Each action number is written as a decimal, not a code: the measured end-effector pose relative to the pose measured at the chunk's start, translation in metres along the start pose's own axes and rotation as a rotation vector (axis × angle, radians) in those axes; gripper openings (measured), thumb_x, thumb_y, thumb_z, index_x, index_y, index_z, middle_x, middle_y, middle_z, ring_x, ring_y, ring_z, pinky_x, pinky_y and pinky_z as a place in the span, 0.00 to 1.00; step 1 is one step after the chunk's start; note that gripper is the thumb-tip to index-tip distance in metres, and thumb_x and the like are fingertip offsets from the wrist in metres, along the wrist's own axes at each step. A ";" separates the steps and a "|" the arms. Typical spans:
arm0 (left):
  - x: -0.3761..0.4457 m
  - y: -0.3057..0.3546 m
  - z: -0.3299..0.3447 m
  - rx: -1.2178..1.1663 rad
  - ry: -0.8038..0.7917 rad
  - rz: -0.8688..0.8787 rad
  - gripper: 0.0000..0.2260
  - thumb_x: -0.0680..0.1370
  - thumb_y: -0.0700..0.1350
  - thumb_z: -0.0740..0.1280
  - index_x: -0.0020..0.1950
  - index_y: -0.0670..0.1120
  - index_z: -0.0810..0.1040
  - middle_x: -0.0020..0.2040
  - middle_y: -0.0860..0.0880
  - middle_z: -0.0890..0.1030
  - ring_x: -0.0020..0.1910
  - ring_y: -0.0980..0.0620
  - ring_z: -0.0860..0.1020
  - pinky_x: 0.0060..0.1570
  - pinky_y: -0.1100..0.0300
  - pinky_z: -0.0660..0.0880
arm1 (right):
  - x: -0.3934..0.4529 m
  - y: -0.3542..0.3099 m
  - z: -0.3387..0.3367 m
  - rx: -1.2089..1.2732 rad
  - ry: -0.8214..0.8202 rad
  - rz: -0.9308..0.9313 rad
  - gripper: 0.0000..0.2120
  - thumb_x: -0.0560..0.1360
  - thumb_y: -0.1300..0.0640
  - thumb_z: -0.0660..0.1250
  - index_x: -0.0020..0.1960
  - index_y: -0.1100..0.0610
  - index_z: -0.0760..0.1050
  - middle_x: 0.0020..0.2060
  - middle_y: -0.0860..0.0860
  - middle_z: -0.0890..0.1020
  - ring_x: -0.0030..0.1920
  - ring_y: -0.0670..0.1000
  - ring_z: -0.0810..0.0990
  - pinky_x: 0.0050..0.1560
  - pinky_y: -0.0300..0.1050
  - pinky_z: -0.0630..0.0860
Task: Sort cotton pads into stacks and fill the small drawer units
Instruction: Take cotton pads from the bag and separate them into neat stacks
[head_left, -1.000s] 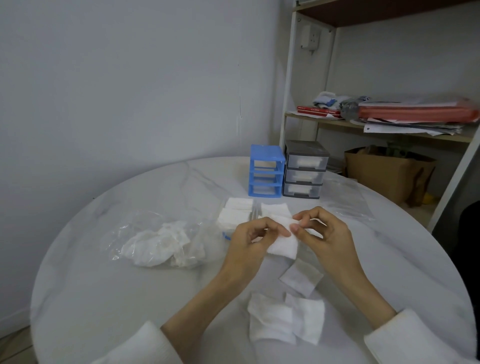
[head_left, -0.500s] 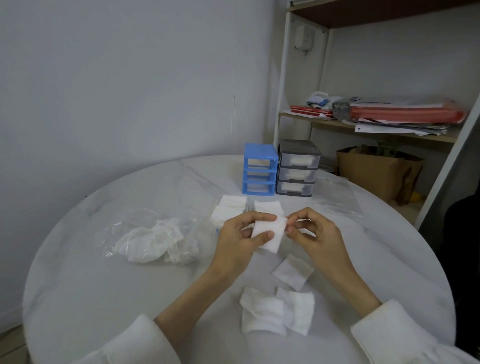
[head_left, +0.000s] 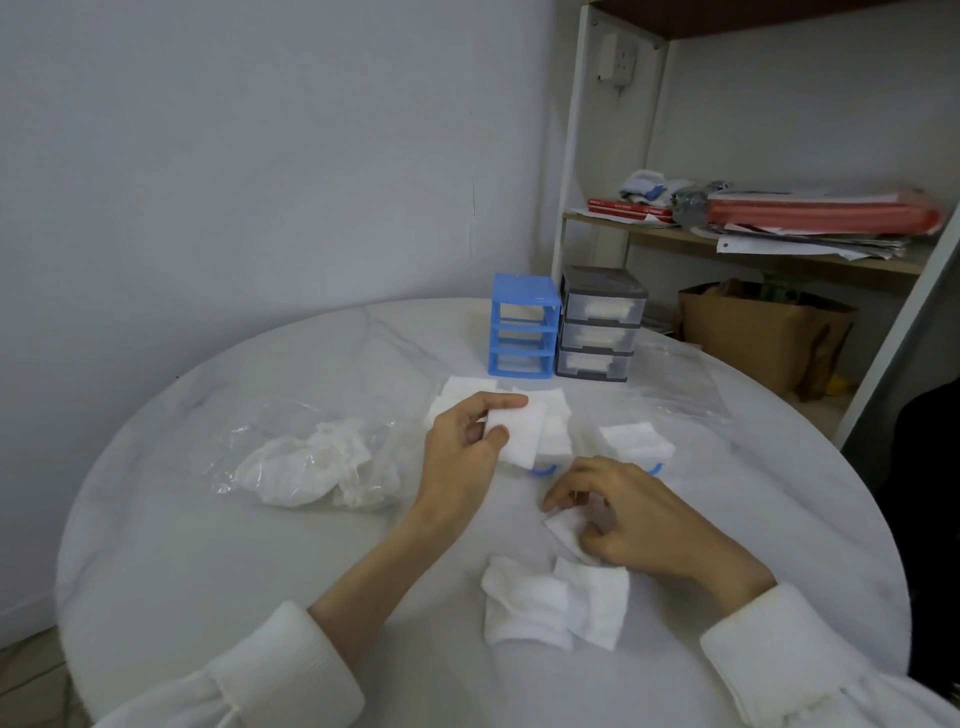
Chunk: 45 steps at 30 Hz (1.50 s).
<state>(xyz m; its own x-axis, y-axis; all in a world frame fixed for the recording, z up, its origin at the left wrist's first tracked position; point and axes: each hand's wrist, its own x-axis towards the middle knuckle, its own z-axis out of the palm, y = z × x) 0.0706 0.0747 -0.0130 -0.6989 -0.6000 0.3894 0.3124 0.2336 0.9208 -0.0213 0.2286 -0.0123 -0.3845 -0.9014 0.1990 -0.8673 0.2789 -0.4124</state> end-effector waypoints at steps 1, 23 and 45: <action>0.002 0.001 -0.001 -0.006 0.008 -0.008 0.19 0.73 0.25 0.58 0.49 0.45 0.81 0.47 0.55 0.82 0.39 0.63 0.77 0.39 0.71 0.71 | 0.000 0.000 0.000 -0.009 -0.003 0.000 0.17 0.66 0.64 0.65 0.51 0.50 0.79 0.46 0.41 0.76 0.49 0.40 0.71 0.51 0.33 0.70; -0.010 0.005 0.008 -0.119 -0.232 -0.075 0.16 0.77 0.28 0.59 0.54 0.47 0.76 0.51 0.49 0.81 0.49 0.56 0.80 0.48 0.64 0.77 | 0.008 -0.010 -0.003 0.760 0.541 0.053 0.05 0.70 0.66 0.71 0.41 0.59 0.78 0.38 0.49 0.81 0.34 0.47 0.78 0.37 0.37 0.77; -0.014 0.009 0.009 -0.219 -0.264 -0.105 0.09 0.79 0.36 0.61 0.54 0.47 0.77 0.46 0.52 0.83 0.44 0.59 0.81 0.44 0.65 0.78 | 0.006 -0.010 0.000 0.514 0.546 0.004 0.12 0.68 0.64 0.73 0.47 0.50 0.80 0.37 0.45 0.78 0.35 0.45 0.77 0.41 0.36 0.76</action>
<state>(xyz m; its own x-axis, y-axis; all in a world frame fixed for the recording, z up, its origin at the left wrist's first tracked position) 0.0770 0.0919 -0.0102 -0.8678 -0.3869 0.3117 0.3405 -0.0060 0.9402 -0.0146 0.2207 -0.0074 -0.6058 -0.5710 0.5540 -0.6598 -0.0284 -0.7509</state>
